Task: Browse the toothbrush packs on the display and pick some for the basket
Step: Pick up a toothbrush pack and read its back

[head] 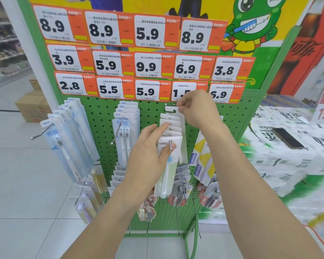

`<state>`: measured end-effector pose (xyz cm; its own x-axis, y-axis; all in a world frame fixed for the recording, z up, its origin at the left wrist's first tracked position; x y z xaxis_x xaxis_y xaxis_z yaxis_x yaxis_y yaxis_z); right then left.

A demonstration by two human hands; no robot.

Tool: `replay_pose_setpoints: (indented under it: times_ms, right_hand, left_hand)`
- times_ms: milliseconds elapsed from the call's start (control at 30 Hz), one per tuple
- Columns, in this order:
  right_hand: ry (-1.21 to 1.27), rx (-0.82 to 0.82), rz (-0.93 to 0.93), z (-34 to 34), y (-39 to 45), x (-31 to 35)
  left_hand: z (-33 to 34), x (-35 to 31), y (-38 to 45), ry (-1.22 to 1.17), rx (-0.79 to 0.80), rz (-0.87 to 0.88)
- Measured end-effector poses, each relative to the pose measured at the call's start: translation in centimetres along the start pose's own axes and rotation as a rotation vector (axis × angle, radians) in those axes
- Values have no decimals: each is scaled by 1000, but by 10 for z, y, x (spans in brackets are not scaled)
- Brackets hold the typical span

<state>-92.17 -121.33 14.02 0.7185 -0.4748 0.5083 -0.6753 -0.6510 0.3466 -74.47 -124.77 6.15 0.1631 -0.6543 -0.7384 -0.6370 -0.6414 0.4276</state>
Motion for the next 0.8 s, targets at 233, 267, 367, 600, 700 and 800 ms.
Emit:
replay_pose_setpoints:
  times_ms: [233,267,367,600,700,800]
  right_hand:
    - [-47,-133,-73,-24,-22,10]
    - [-50,-150,-80,-27,-25,11]
    - [-46,-236,-109,-36,-35,13]
    - [162,-536,-188,-52,-63,9]
    - [305,-722,-234,-62,-78,7]
    - [426,-806,-253,-69,-93,7]
  left_hand:
    - [2,-2,2,38,-18,-1]
    - [2,-3,3,41,-20,3]
    - [2,-3,5,53,-20,20]
    - [2,-4,3,63,-32,37]
    - [-1,-6,0,53,-33,29]
    - [-4,-12,-7,44,-57,22]
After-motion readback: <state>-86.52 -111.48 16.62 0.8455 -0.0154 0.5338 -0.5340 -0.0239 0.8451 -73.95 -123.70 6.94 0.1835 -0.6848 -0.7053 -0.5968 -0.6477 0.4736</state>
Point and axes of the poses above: each hand's wrist, its own y-axis towards the middle knuckle, its own z-axis out of the palm, x = y × z, the point moved 6 cm from there along y, towards the middle knuckle, and after that the axes turned 3 degrees about -y, right-handed, at the moved point
